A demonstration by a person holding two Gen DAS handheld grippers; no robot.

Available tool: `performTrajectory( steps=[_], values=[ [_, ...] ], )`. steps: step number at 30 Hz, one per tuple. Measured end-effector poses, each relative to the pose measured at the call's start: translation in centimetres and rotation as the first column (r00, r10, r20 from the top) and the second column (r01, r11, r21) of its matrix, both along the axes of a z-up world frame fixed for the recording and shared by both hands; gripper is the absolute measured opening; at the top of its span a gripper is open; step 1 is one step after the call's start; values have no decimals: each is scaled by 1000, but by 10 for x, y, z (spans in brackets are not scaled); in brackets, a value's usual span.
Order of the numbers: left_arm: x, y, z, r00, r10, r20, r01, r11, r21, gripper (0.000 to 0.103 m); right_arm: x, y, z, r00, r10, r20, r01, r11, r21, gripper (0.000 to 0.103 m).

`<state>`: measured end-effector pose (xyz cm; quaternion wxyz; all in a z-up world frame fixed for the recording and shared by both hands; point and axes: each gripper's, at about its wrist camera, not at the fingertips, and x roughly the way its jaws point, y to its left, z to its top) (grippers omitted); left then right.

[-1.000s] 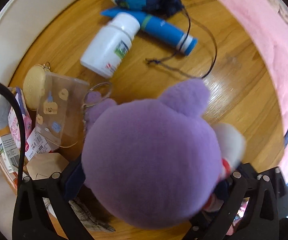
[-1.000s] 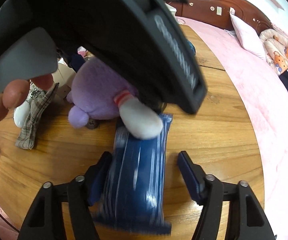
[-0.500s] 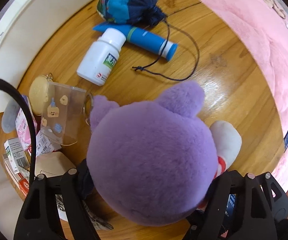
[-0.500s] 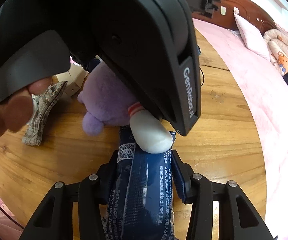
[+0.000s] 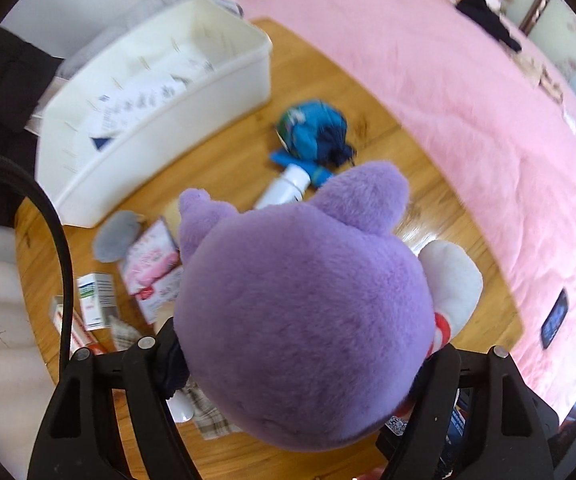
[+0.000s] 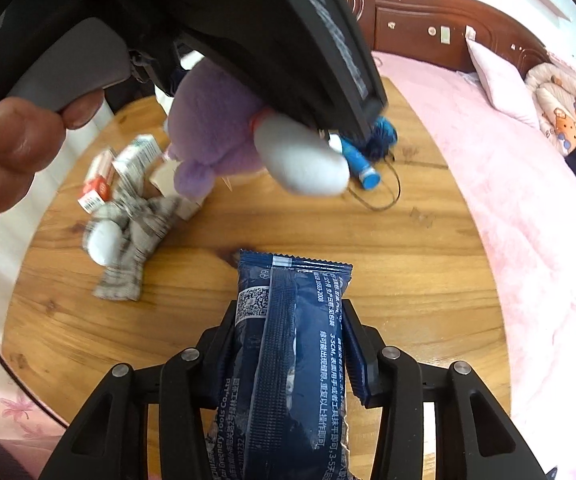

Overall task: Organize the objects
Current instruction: 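Carry the plush toy and blue packet over the white tray with both grippers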

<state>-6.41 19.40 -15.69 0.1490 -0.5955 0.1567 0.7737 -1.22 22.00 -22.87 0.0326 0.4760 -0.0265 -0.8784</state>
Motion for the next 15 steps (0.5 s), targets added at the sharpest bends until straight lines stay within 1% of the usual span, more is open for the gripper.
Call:
performTrajectory(
  steps=[1,2,3,4,5,6,11,13,15],
  values=[
    [4,-6,11,1000,9,-17,-9,1000,13,81,-4,1,7,1000,2,-9,-2,1000,-5,46],
    [-16,-16,21,1000,13,-28,-13,1000,23,81,-9,-1,16,1000,3,-15,-3,1000,-9,46],
    [-26,-17,31,999,17,-37,-16,999,32,81,-1,1,21,1000,4,-23,-4,1000,-13,46],
    [-26,-21,40,998,25,-49,-23,999,44,81,-12,6,29,1000,5,-31,-6,1000,-17,46],
    [-49,-9,54,998,29,-57,-26,998,50,81,-13,9,36,999,9,-41,-9,1000,-22,46],
    [-57,-9,62,997,36,-68,-32,998,58,81,-3,13,41,999,12,-51,-13,1000,-25,46],
    [-65,-29,110,989,81,-120,-70,994,88,81,-3,25,76,994,26,-107,-32,998,-49,46],
    [-72,-41,126,984,111,-140,-98,990,97,81,-13,20,80,992,23,-122,-32,997,-71,46],
    [-73,-51,129,979,135,-153,-121,988,100,81,-20,21,88,992,15,-123,-29,993,-110,46]
  ],
)
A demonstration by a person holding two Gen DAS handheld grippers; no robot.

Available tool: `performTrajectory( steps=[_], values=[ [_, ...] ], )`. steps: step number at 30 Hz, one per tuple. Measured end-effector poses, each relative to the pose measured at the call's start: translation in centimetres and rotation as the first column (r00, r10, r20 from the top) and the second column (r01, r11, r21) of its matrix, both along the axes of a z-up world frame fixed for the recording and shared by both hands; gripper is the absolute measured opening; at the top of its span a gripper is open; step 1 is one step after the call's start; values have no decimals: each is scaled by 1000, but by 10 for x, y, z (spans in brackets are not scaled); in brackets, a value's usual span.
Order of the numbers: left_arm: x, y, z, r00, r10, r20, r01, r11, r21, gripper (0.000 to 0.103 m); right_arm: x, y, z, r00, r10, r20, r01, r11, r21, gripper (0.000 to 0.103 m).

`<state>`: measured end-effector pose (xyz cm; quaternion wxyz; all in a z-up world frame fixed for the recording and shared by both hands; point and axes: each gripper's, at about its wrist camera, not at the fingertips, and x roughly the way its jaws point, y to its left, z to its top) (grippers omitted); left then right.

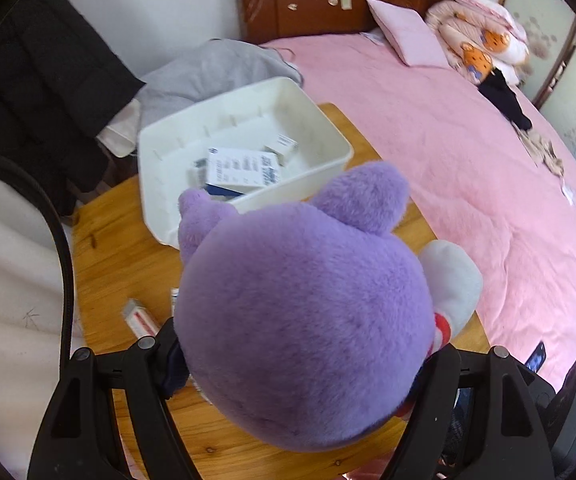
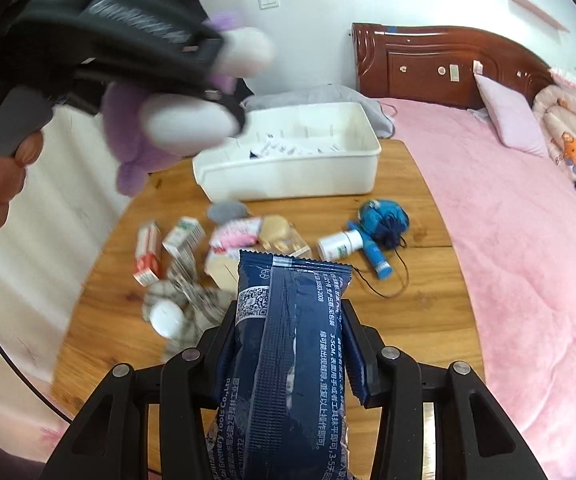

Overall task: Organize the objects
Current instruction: 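Carry the plush toy and blue packet over the white tray with both grippers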

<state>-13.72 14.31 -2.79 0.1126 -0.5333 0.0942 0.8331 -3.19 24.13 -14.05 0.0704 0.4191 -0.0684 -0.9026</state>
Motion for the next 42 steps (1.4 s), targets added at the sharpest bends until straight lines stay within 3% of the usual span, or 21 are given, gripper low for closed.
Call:
performTrajectory(
  steps=[9,18,24,29,34,42],
  values=[
    [-45,-49,30,996,70,-54,-72,997,-28,81,-42,11,18,999,-14,30,16,996,-90,46],
    [-124,-79,31,991,79,-106,-86,994,-66,82,-116,29,63,999,-45,-16,43,992,-118,46],
    [-190,-98,0,985,164,-48,-165,986,-22,82,-183,39,91,995,-84,-49,79,992,-99,46],
    [-227,-100,-43,980,198,-1,-197,979,-52,82,-246,47,94,988,-148,-31,144,983,-111,46],
    [-246,-102,-85,977,206,55,-201,976,-85,83,-296,50,76,981,-192,14,193,976,-106,46],
    [-261,-108,-115,963,239,122,-233,971,-58,84,-342,49,29,967,-224,122,234,969,-77,46]
  ],
)
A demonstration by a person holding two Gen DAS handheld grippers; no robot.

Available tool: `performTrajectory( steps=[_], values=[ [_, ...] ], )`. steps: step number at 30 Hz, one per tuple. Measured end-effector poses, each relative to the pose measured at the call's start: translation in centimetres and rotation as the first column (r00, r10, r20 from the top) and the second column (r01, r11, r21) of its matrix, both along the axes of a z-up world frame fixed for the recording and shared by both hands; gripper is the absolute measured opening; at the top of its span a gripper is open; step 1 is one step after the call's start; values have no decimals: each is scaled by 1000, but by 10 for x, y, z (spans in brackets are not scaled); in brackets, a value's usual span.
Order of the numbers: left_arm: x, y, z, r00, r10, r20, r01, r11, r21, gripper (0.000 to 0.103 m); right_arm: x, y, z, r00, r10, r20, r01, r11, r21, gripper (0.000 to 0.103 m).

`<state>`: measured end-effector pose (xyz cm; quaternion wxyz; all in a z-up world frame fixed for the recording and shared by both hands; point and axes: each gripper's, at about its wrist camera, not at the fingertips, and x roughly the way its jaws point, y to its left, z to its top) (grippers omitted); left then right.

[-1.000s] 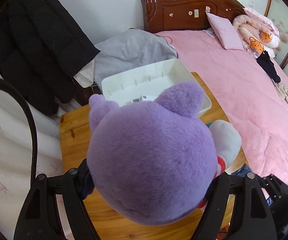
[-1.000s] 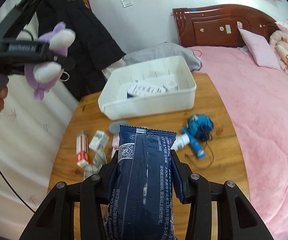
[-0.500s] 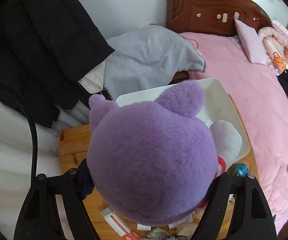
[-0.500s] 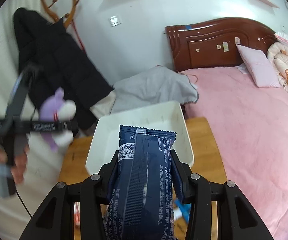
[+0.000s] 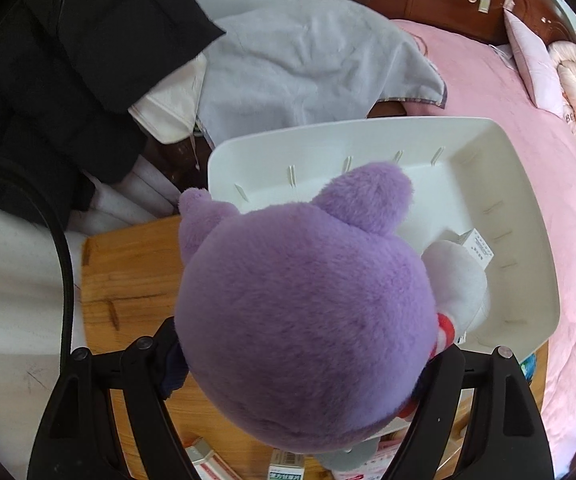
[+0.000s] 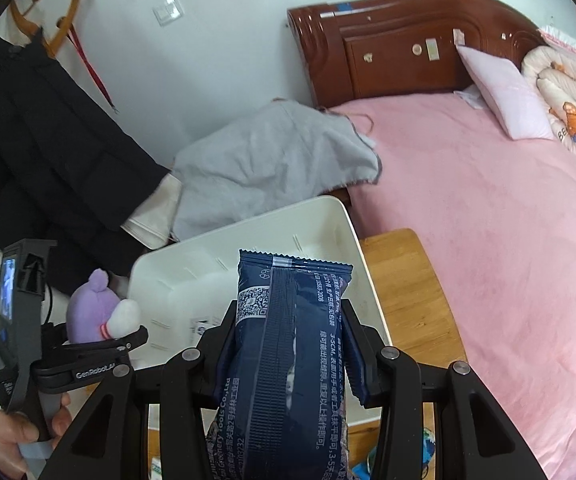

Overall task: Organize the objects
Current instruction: 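Carry the plush toy and blue packet over the white tray with both grippers, then open both grippers to drop the plush and packet into the tray, withdraw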

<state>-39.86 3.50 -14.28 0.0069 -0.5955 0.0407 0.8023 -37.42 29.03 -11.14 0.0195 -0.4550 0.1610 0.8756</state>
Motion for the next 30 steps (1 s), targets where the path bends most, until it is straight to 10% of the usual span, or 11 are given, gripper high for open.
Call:
performTrajectory(
  steps=[10,13,18,30],
  values=[
    [-2,-5,-17,999,-12,41,11,1000,5,86,-17,-12,-27,997,23,78,-27,998,51,47],
    [-1,-7,-20,998,1,66,-2,1000,29,86,-18,-14,-31,996,34,82,-38,998,46,69],
    [0,-13,-24,992,31,124,-47,991,125,92,-13,-15,-28,997,36,67,-38,999,39,75],
    [18,-13,17,999,40,-18,-35,981,193,101,6,-23,-17,994,89,65,-91,996,17,75]
  ],
)
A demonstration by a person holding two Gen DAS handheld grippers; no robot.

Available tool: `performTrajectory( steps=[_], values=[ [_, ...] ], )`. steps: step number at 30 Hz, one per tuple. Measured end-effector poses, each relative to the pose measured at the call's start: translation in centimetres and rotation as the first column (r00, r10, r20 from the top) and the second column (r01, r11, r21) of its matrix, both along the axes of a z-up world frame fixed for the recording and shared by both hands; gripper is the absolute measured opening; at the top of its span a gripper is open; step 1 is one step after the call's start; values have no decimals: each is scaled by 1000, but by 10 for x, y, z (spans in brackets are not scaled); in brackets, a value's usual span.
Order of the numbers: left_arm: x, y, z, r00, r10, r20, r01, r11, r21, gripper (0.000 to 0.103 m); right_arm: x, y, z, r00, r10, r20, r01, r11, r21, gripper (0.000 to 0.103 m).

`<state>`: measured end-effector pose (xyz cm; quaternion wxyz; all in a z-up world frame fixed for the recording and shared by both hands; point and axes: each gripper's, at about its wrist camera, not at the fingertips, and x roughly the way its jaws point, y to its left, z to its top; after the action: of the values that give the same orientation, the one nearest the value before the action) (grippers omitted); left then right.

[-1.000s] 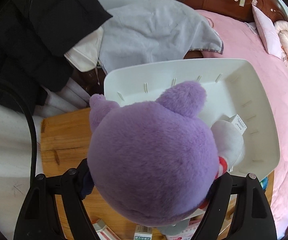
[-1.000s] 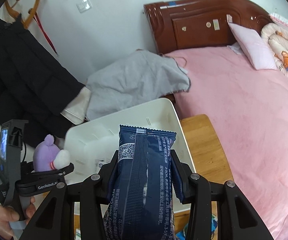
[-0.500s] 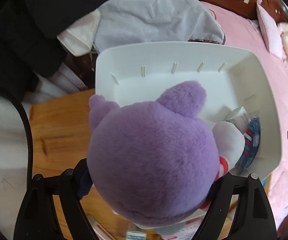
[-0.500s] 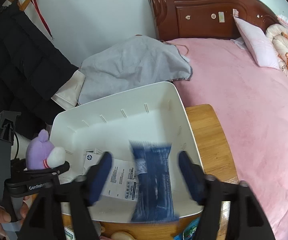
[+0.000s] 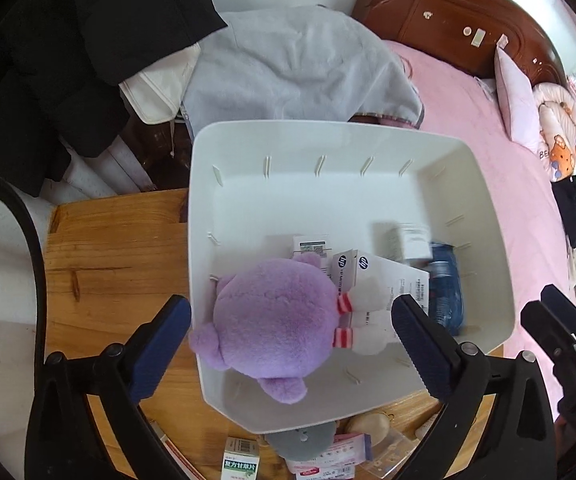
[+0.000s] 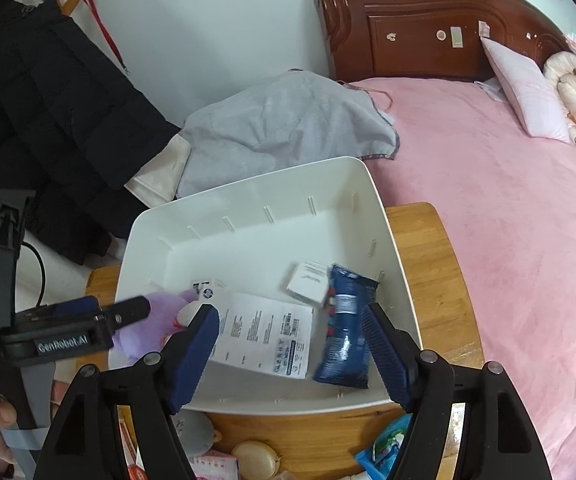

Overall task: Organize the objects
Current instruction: 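Open both grippers to drop the plush and packet into the tray, withdraw, then move both grippers to the table items and grasp the ointment box with the left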

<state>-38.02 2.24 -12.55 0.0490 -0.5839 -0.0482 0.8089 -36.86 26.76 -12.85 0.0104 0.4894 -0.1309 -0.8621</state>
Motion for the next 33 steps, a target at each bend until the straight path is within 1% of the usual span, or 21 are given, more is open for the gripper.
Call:
performTrajectory(
  steps=[3,9,14,20,28,33],
  values=[
    [7,-1,8,1000,-4,-15,4,1000,11,102,7,-2,6,1000,11,-8,-11,1000,5,75],
    [27,-5,30,997,20,-79,-19,1000,18,102,27,-5,22,999,36,-31,-35,999,16,75],
    [48,-11,49,994,28,-106,-26,999,24,102,49,-10,37,997,62,-55,-61,998,24,75],
    [78,-25,63,994,26,-105,-23,999,23,102,84,-19,55,990,106,-91,-104,994,29,75],
    [128,-66,75,991,76,-106,-71,996,45,102,136,-42,73,972,190,-137,-188,982,29,75],
    [154,-88,79,988,109,-111,-104,993,51,102,159,-60,80,960,234,-154,-234,972,17,75]
  ],
)
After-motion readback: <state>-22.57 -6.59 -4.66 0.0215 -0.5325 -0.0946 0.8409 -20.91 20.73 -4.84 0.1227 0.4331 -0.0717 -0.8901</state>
